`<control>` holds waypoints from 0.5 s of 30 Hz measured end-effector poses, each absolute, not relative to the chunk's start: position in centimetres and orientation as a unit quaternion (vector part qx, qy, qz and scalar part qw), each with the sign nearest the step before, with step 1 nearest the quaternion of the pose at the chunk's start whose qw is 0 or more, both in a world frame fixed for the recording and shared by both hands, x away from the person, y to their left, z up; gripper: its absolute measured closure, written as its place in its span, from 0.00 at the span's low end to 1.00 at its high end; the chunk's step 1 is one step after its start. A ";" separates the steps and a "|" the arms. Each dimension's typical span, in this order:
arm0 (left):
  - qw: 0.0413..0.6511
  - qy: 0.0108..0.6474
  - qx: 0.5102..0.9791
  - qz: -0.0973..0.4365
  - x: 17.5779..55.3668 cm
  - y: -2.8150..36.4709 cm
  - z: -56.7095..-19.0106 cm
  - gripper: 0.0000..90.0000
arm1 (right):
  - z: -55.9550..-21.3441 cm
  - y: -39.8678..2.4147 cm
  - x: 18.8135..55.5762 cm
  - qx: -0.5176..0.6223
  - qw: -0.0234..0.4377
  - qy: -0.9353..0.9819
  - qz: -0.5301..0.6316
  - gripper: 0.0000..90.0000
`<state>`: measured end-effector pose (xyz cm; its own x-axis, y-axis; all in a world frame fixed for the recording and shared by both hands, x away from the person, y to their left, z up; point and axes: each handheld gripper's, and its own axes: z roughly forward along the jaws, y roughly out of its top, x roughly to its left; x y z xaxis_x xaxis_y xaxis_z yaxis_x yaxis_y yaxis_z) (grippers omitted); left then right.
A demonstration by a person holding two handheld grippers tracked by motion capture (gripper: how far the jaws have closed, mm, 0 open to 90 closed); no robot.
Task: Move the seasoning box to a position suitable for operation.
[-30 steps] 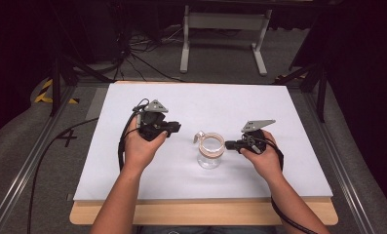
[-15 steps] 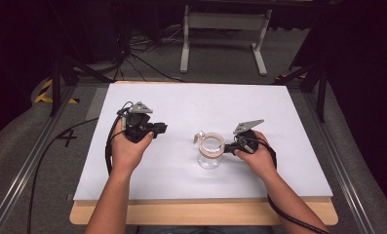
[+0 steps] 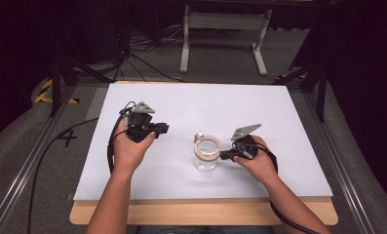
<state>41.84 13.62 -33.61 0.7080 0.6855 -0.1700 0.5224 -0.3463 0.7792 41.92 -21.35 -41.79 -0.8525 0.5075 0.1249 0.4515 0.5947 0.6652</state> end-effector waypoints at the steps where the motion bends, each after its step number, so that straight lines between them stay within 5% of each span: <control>1: 0.435 0.370 0.816 0.094 41.8 13.7 -33.6 0.92 | -41.8 -21.2 41.8 0.265 0.039 0.894 0.360 1.00; 15: 0.434 0.371 0.816 0.089 41.9 13.5 -33.8 0.92 | -42.0 -19.0 40.5 0.231 0.016 0.905 0.355 1.00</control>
<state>41.94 13.45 -33.76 0.7094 0.6822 -0.1769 0.5283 -0.3487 0.7741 40.54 -19.02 -42.01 -0.8924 0.4306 0.1352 0.4076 0.6402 0.6511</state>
